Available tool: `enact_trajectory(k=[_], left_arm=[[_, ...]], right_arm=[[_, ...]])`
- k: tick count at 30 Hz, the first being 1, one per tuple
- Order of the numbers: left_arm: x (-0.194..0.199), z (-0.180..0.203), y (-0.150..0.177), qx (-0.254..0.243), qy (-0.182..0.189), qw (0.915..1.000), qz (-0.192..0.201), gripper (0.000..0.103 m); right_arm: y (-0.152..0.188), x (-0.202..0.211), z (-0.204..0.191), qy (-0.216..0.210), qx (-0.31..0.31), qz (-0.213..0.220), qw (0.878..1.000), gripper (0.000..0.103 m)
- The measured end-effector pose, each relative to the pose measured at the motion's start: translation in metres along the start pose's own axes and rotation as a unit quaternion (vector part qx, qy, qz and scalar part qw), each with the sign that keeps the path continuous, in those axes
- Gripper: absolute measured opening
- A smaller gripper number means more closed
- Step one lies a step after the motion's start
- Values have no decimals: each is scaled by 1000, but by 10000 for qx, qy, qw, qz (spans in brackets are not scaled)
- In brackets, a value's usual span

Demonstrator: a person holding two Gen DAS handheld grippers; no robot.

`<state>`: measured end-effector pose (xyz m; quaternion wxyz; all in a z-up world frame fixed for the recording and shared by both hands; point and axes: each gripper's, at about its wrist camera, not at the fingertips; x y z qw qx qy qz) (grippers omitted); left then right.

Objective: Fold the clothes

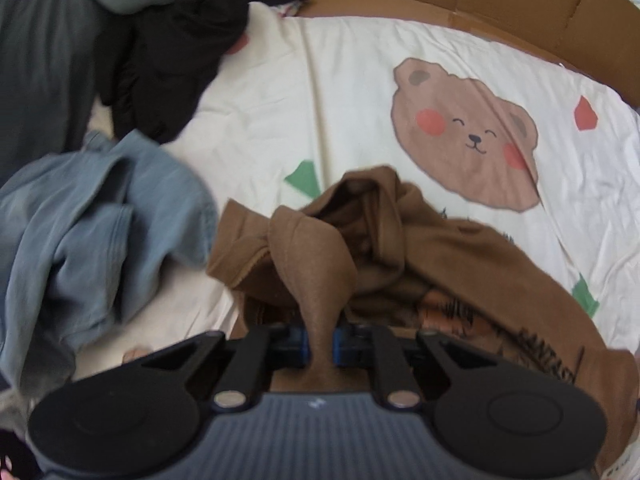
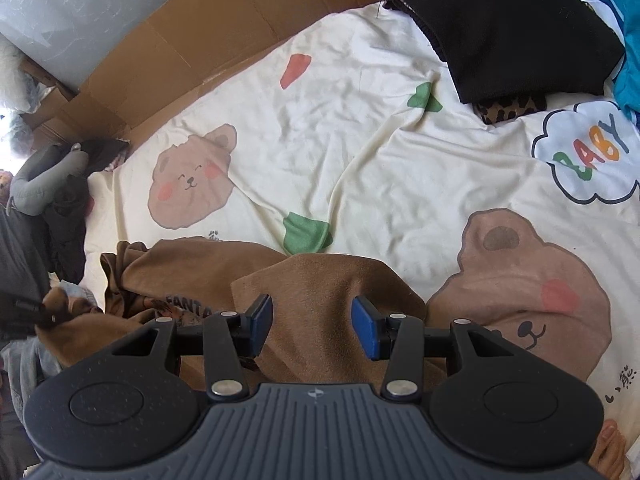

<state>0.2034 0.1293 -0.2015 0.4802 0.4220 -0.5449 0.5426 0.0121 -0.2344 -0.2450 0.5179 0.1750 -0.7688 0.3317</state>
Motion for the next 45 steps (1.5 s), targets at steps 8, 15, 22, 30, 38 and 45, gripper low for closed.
enact_trajectory(k=[8,15,22,30,38,45], left_arm=[[27,10,46,72,414,9990,-166,11],[42,25,75,-269,655,9972,-232,11],[55,61,91,-1449,453,9876,-409,54],[95,53,61,-1504,345,9880,-104,64],[129,42,26,-1307,371,9904,239,64],[167,55,-5,-1519,467,9854,611,64]], right_arm=[[4,2,-7,-104,21,-29,9999,51],[8,-2,-13,-101,126,-110,9998,51],[7,-2,-11,-90,94,-107,9999,51],[2,4,-16,-88,42,-55,9999,51],[-19,50,-27,-310,231,124,9992,51],[-63,109,-34,-198,632,157,9977,51]])
Point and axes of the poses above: each gripper's, at about its wrist camera, not at the fingertips, and x roughly against the way its jaws point, z to its right, y to its underside, and after that the axes turned 11 degrees about y, right-handed
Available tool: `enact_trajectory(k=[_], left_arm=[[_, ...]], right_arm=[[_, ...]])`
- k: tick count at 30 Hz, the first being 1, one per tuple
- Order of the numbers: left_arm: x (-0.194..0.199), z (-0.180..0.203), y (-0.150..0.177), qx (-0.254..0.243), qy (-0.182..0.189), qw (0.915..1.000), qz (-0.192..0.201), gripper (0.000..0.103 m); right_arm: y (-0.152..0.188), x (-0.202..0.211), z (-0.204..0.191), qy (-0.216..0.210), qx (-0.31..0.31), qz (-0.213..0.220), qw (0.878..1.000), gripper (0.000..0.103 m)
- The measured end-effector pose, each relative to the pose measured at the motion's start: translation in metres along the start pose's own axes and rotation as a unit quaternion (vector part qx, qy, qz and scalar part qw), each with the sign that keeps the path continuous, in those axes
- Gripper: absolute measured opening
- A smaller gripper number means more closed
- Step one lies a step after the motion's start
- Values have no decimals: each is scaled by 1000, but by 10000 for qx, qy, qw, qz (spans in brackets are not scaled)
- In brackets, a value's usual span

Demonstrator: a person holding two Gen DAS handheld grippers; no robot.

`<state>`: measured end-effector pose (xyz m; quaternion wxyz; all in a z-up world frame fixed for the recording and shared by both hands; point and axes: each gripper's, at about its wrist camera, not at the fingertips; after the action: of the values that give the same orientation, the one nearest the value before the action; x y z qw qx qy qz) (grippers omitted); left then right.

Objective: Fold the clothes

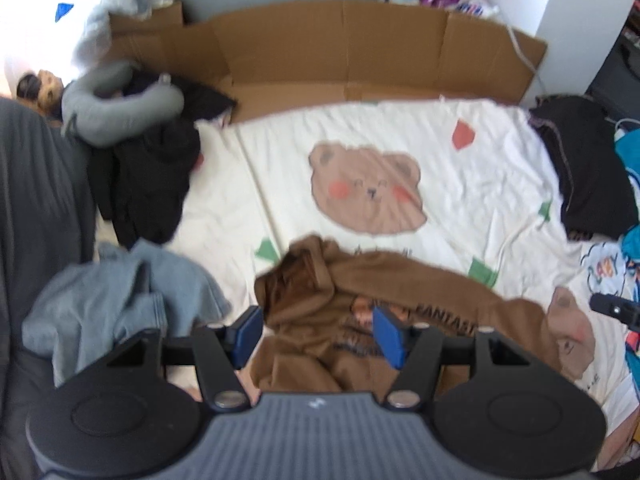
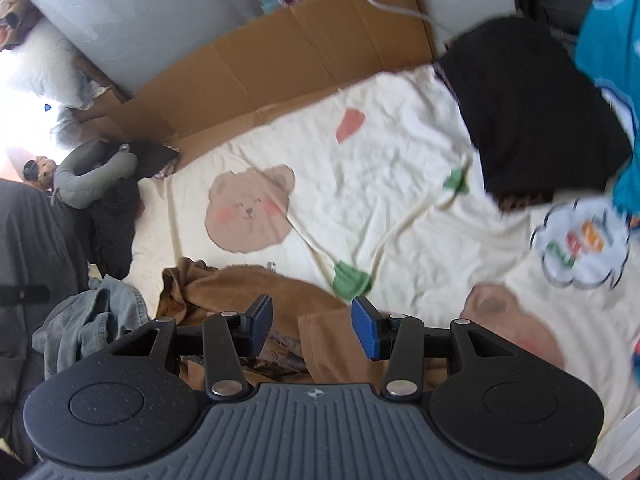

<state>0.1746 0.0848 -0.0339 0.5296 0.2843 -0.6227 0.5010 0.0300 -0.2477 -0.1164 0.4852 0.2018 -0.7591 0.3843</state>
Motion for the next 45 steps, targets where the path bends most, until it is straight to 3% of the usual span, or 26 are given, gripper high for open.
enact_trajectory(k=[6,12,15,22,31,37,41,45], left_arm=[[29,3,-43,-257,6,9992,298,67],[38,0,-85,-551,130,9981,261,69],[35,-6,-102,-548,134,9980,283,70],[4,-18,-122,-470,-25,9987,210,70],[-74,-30,-108,-323,-100,9993,131,70],[-126,-48,-85,-168,-108,9998,36,67],[-157,-62,-64,23,-60,10000,45,63],[-186,-70,-58,67,-175,9991,-391,58]], right_arm=[[-38,45,-2,-93,339,109,9993,52],[-60,58,10,-269,127,-220,9993,55],[-66,57,15,-348,17,-336,9988,55],[-68,26,35,-36,-266,-456,9986,56],[-62,-49,41,488,-280,-823,9950,56],[-48,-94,59,636,-794,-1069,9890,56],[-30,-129,84,604,-1514,-1410,9765,56],[-11,-161,96,739,-1888,-1767,9632,56]])
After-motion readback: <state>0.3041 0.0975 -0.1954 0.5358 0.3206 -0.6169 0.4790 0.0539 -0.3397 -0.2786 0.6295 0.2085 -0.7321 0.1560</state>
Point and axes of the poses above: each gripper's, at about its wrist camera, not at the fingertips, and x roughly against the way its jaws point, z to its right, y to its underside, and after that the axes turned 11 degrees about y, right-handed
